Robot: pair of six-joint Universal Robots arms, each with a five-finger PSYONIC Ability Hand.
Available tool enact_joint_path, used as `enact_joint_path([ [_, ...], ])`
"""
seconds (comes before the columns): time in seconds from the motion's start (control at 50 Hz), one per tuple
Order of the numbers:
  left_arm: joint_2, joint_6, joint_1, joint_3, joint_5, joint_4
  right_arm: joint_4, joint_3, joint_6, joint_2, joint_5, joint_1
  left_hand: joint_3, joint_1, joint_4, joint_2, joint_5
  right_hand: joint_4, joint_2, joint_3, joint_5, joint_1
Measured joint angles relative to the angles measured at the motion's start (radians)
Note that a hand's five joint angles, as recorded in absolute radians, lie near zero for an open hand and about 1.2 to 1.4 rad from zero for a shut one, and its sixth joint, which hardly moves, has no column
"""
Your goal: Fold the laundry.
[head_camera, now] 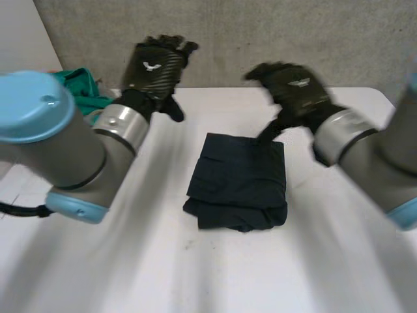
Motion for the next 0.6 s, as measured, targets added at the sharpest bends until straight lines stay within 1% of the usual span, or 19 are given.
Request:
enact_joint_path([
  [0.02,-0.024,-0.010,-0.015,0.026,0.005,-0.015,0.012,0.002,0.020,-0.007,0.006,-0.015,0.000,0.000,0.000,0.000,0.000,0.000,0.000,0.000,0.000,0.000],
  [0.04,-0.082,-0.025,-0.049,0.085,0.014,-0.054,0.075,0.002,0.087,-0.023,0.028,-0.079,0.000,0.000,0.000,0.000,0.000,0.000,0.000,0.000,0.000,0.000],
  [0.08,-0.143,-0.033,-0.079,0.141,0.019,-0.098,0.108,-0.005,0.101,-0.011,0.036,-0.103,0.000,0.000,0.000,0.000,0.000,0.000,0.000,0.000,0.000,0.000],
  [0.1,-0.183,-0.035,-0.096,0.177,0.021,-0.128,0.136,-0.017,0.103,0.008,0.042,-0.118,0.000,0.001,0.000,0.000,0.000,0.000,0.000,0.000,0.000,0.000],
  [0.12,-0.183,-0.035,-0.096,0.177,0.021,-0.128,0.136,-0.017,0.103,0.008,0.042,-0.118,0.000,0.001,0.000,0.000,0.000,0.000,0.000,0.000,0.000,0.000],
  [0.14,-0.256,-0.037,-0.123,0.241,0.020,-0.184,0.169,-0.040,0.094,0.047,0.047,-0.131,0.000,0.001,0.001,0.000,0.000,0.000,0.000,0.000,0.000,0.000],
  [0.18,-0.280,-0.037,-0.131,0.262,0.017,-0.204,0.180,-0.051,0.087,0.066,0.048,-0.133,0.000,0.001,0.001,0.001,0.000,0.000,0.000,0.000,0.000,0.000],
  [0.2,-0.325,-0.034,-0.143,0.300,0.008,-0.240,0.190,-0.061,0.081,0.083,0.049,-0.135,0.000,0.001,0.001,0.002,0.000,0.000,0.000,0.000,0.000,0.000],
  [0.22,-0.362,-0.028,-0.150,0.331,-0.004,-0.272,0.217,-0.095,0.060,0.139,0.051,-0.135,0.002,0.001,0.004,0.003,0.001,0.000,0.000,0.000,0.000,0.000],
  [0.24,-0.376,-0.022,-0.151,0.342,-0.010,-0.284,0.236,-0.122,0.047,0.180,0.051,-0.133,0.004,0.001,0.007,0.006,0.003,0.000,0.000,0.000,0.000,0.000],
  [0.3,-0.413,0.010,-0.153,0.367,-0.028,-0.317,0.264,-0.164,0.032,0.241,0.052,-0.126,0.004,0.001,0.007,0.012,0.004,0.000,0.000,0.000,0.000,0.000],
  [0.36,-0.442,0.082,-0.152,0.379,-0.050,-0.355,0.288,-0.200,0.023,0.296,0.060,-0.108,0.004,0.001,0.007,0.013,0.003,0.000,0.000,0.000,0.000,0.000],
  [0.42,-0.455,0.142,-0.151,0.379,-0.073,-0.383,0.294,-0.214,0.021,0.317,0.072,-0.090,0.004,0.001,0.007,0.014,0.003,0.000,0.000,0.000,0.000,0.000],
  [0.44,-0.459,0.182,-0.151,0.377,-0.093,-0.401,0.297,-0.220,0.020,0.327,0.082,-0.077,0.004,0.001,0.007,0.014,0.003,0.000,0.000,0.000,0.000,0.000],
  [0.5,-0.461,0.243,-0.154,0.365,-0.136,-0.434,0.298,-0.230,0.016,0.344,0.101,-0.049,0.004,0.001,0.007,0.015,0.003,0.000,0.000,0.000,0.000,0.000],
  [0.6,-0.455,0.285,-0.161,0.336,-0.174,-0.466,0.301,-0.249,0.005,0.371,0.116,-0.009,0.004,0.001,0.007,0.015,0.003,0.000,0.000,0.000,0.000,0.000],
])
